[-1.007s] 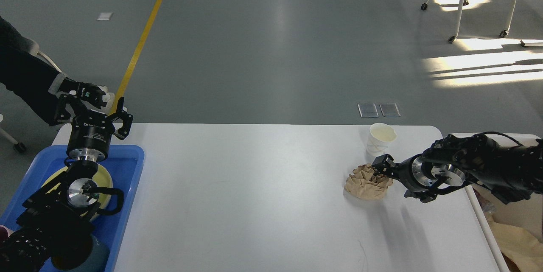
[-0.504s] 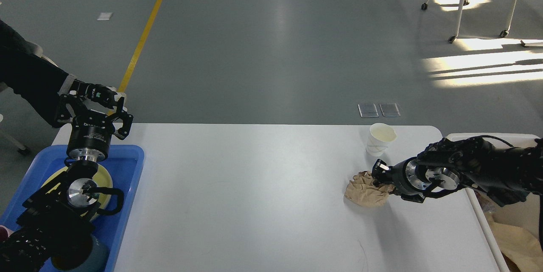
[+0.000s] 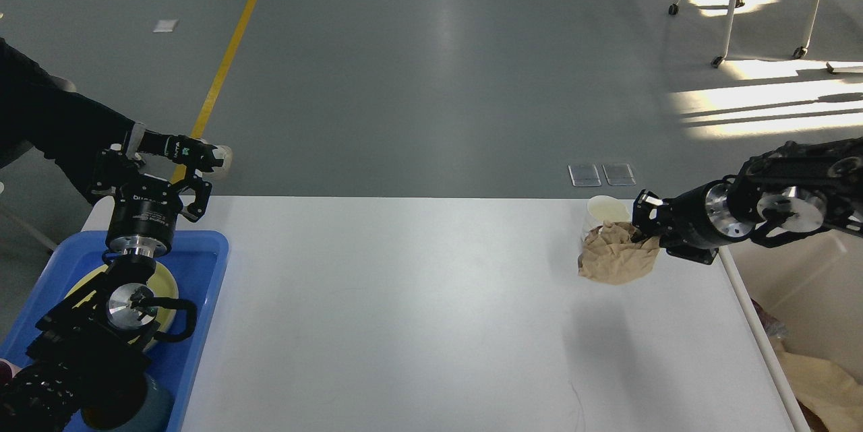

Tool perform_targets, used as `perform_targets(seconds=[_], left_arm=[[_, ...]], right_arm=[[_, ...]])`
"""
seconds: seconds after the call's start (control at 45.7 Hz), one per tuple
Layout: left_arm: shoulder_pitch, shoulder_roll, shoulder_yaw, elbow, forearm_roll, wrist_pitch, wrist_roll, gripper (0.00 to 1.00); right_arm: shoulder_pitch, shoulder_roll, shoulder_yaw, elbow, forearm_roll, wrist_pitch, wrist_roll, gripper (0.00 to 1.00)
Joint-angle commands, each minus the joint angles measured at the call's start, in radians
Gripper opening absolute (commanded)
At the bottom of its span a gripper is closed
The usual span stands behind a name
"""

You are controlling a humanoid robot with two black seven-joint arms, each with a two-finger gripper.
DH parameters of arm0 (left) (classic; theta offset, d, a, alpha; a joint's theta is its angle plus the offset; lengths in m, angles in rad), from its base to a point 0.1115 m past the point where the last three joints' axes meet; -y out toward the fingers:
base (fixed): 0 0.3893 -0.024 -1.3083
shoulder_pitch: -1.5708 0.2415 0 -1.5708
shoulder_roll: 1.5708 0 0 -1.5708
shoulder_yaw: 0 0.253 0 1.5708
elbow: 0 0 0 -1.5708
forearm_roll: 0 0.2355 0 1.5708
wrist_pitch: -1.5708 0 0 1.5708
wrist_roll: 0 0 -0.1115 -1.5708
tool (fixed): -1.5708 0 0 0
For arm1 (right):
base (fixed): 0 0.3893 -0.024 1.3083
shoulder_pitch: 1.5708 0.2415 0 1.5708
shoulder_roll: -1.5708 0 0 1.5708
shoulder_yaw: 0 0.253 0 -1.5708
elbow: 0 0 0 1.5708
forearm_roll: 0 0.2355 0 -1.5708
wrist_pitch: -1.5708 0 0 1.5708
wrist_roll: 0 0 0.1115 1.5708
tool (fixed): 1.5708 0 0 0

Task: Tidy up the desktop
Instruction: 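Grasp the paper ball and drop it into the white bin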

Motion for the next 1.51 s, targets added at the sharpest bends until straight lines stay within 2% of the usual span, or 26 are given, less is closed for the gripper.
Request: perform_targets(seconds=[0.0, 0.241, 0.416, 0.547, 0.854, 0.876, 0.898, 0.92, 0.941, 0.985, 1.007, 1.204, 1.489], left_arm=[[0.0, 0.0, 0.0, 0.0, 0.0, 0.0, 0.0, 0.97], [0.0, 0.0, 0.0, 0.0, 0.0, 0.0, 0.0, 0.97], [0.0, 0.0, 0.0, 0.0, 0.0, 0.0, 0.0, 0.97], [0.0, 0.0, -0.002, 0.0, 0.0, 0.0, 0.0, 0.97], [0.0, 0.0, 0.0, 0.0, 0.0, 0.0, 0.0, 0.97], [0.0, 0.0, 0.0, 0.0, 0.0, 0.0, 0.0, 0.97], [0.0, 0.0, 0.0, 0.0, 0.0, 0.0, 0.0, 0.97], [0.0, 0.0, 0.0, 0.0, 0.0, 0.0, 0.0, 0.97], [0.0, 0.0, 0.0, 0.0, 0.0, 0.0, 0.0, 0.97], [0.0, 0.0, 0.0, 0.0, 0.001, 0.0, 0.0, 0.97], [0.0, 0.0, 0.0, 0.0, 0.0, 0.0, 0.0, 0.97], [0.0, 0.0, 0.0, 0.0, 0.0, 0.0, 0.0, 0.97], [0.0, 0.0, 0.0, 0.0, 0.0, 0.0, 0.0, 0.97]], right_arm=[[0.203, -0.087, -0.052, 0.024, 0.0, 0.087, 0.0, 0.0], [0.545, -0.143, -0.173, 0.023, 0.0, 0.2, 0.0, 0.0], [0.562, -0.143, -0.205, 0.01, -0.003, 0.191, 0.0, 0.0], [0.441, -0.155, -0.234, -0.065, -0.003, 0.151, 0.0, 0.0], [-0.062, -0.184, -0.217, -0.421, -0.003, -0.073, 0.002, 0.0], [-0.097, -0.184, -0.211, -0.436, -0.003, -0.086, 0.002, 0.02], [-0.128, -0.184, -0.208, -0.451, -0.003, -0.1, 0.002, 0.11], [-0.157, -0.183, -0.205, -0.464, -0.003, -0.117, 0.002, 0.25], [-0.186, -0.183, -0.201, -0.474, -0.002, -0.134, 0.002, 0.45], [-0.241, -0.181, -0.19, -0.497, 0.0, -0.163, 0.002, 0.97], [-0.267, -0.175, -0.182, -0.508, 0.003, -0.175, 0.0, 1.0], [-0.452, -0.169, -0.109, -0.53, 0.003, -0.208, 0.001, 1.0], [-0.467, -0.167, -0.059, -0.525, 0.005, -0.202, 0.002, 1.0]])
